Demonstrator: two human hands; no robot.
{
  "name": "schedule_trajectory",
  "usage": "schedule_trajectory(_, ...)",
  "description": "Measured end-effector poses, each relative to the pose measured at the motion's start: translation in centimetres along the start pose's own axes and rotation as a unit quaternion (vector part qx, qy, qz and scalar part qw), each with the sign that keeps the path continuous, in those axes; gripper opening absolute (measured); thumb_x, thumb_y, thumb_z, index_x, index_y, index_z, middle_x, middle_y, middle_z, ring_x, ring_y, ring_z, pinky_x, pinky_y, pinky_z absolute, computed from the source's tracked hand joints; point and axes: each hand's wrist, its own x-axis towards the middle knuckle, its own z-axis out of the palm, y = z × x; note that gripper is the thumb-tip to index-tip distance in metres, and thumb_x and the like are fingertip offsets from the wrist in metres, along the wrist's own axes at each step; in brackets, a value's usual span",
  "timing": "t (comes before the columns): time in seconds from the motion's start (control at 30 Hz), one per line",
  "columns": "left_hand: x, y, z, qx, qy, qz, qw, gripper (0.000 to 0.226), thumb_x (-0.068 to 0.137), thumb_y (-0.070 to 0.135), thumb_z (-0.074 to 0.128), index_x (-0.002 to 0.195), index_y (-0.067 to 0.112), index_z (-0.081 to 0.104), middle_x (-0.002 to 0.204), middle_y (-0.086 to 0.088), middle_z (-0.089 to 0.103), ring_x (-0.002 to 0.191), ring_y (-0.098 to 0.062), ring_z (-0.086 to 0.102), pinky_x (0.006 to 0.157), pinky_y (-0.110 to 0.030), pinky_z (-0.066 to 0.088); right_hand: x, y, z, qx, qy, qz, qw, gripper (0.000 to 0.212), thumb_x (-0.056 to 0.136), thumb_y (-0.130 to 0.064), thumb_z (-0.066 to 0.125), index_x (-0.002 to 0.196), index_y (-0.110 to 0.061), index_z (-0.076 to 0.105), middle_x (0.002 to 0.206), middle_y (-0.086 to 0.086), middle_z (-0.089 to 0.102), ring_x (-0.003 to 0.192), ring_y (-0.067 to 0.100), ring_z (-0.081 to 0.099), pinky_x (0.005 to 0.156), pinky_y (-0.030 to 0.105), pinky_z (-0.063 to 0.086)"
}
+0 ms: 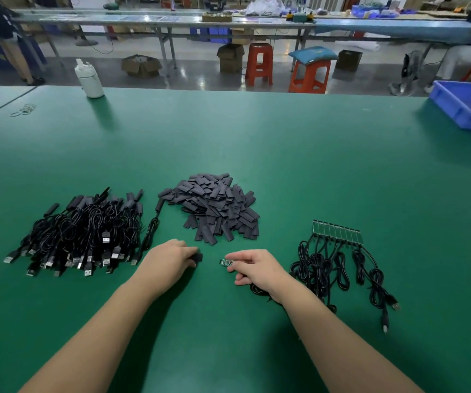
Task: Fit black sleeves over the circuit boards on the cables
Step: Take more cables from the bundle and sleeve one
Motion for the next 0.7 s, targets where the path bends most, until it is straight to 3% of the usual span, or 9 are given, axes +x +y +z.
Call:
schedule_trajectory(0.07,0.1,0.0,0.1,-0.011,0.009,0.019,1.000,0.030,0.095,0.039,0.059,0.122,0.029,0.066,0.109,0.008,0.064,0.108,-0.014,0.054,0.082,-0.030,0.048,0.1,0.2,0.0,0.024,-0.002,0.001,1.000,0.026,0.097,-0.004,0.059,0.119,-0.013,0.067,0.099,0.006,0.073,0.070,0.008,0.065,0.073,0.023,0.059)
schedule_trajectory(0.2,-0.1,0.9,0.4,-0.195,0.066,0.007,0.978,0.024,0.087,0.033,0.073,0.110,0.024,0.075,0.107,0.010,0.070,0.103,-0.012,0.057,0.092,-0.030,0.047,0.3,0.6,-0.4,0.067,-0.006,-0.006,0.998,0.019,0.098,-0.001,0.057,0.108,-0.013,0.068,0.095,0.009,0.073,0.079,0.011,0.071,0.077,0.022,0.059)
schedule_trajectory(0.5,-1.0,3.1,1.4,-0.266,0.099,-0.020,0.959,0.019,0.083,0.028,0.078,0.101,0.031,0.078,0.071,0.036,0.056,0.082,0.002,0.057,0.074,-0.004,0.039,0.1,1.1,-0.2,0.058,-0.007,-0.023,0.998,0.026,0.099,0.000,0.053,0.102,-0.020,0.070,0.095,0.009,0.072,0.084,0.012,0.072,0.079,0.021,0.057)
schedule_trajectory(0.6,-1.4,3.6,1.6,-0.309,0.103,-0.048,0.944,0.021,0.082,0.028,0.079,0.102,0.032,0.077,0.070,0.034,0.060,0.084,0.005,0.057,0.071,-0.003,0.038,0.1,1.2,-0.3,0.060,-0.006,-0.027,0.998,0.028,0.099,0.000,0.053,0.100,-0.022,0.070,0.094,0.008,0.073,0.085,0.012,0.073,0.079,0.021,0.057)
schedule_trajectory(0.7,-1.7,3.8,1.9,-0.337,0.089,-0.074,0.934,0.024,0.082,0.032,0.078,0.105,0.036,0.076,0.082,0.020,0.066,0.086,0.007,0.059,0.075,-0.003,0.039,0.1,1.2,-0.4,0.058,-0.008,-0.026,0.998,0.027,0.099,0.000,0.054,0.101,-0.022,0.071,0.094,0.007,0.074,0.087,0.013,0.074,0.078,0.021,0.057)
